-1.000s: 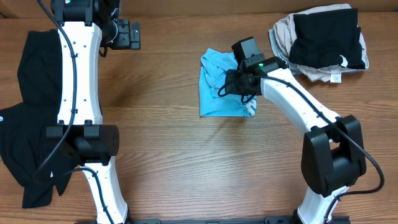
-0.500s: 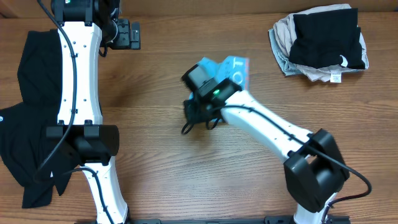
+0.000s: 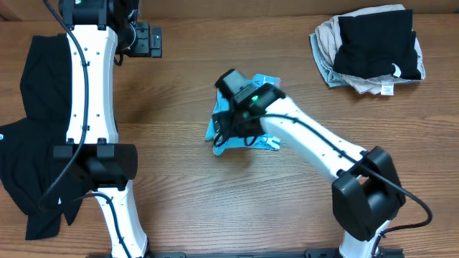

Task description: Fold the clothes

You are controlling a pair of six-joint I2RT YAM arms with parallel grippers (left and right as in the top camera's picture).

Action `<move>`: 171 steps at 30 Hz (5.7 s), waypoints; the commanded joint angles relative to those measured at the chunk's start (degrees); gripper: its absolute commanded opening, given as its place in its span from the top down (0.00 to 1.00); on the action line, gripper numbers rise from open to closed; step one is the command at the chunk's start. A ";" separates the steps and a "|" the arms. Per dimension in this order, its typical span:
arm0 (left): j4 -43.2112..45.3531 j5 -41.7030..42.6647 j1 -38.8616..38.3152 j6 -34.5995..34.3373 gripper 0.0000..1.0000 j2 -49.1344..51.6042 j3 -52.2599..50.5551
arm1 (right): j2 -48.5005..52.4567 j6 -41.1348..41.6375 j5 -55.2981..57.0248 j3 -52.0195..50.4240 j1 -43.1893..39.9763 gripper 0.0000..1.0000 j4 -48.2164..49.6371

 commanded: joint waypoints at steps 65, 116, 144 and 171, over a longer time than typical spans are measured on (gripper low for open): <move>8.24 3.02 -0.11 1.09 0.00 -0.94 -11.85 | 3.85 -8.98 -3.87 -1.36 -13.86 0.10 -9.75; 7.41 2.86 -0.11 1.53 0.00 -0.94 -11.85 | -11.58 55.60 -1.40 -26.18 -27.80 0.03 9.55; 7.30 2.89 -0.11 1.53 0.00 -0.94 -11.87 | -5.60 55.82 1.55 -32.06 -19.32 0.55 29.70; 6.67 3.04 -0.11 1.51 0.00 -0.94 -11.87 | -5.88 16.87 -4.70 -29.55 -45.46 0.00 7.63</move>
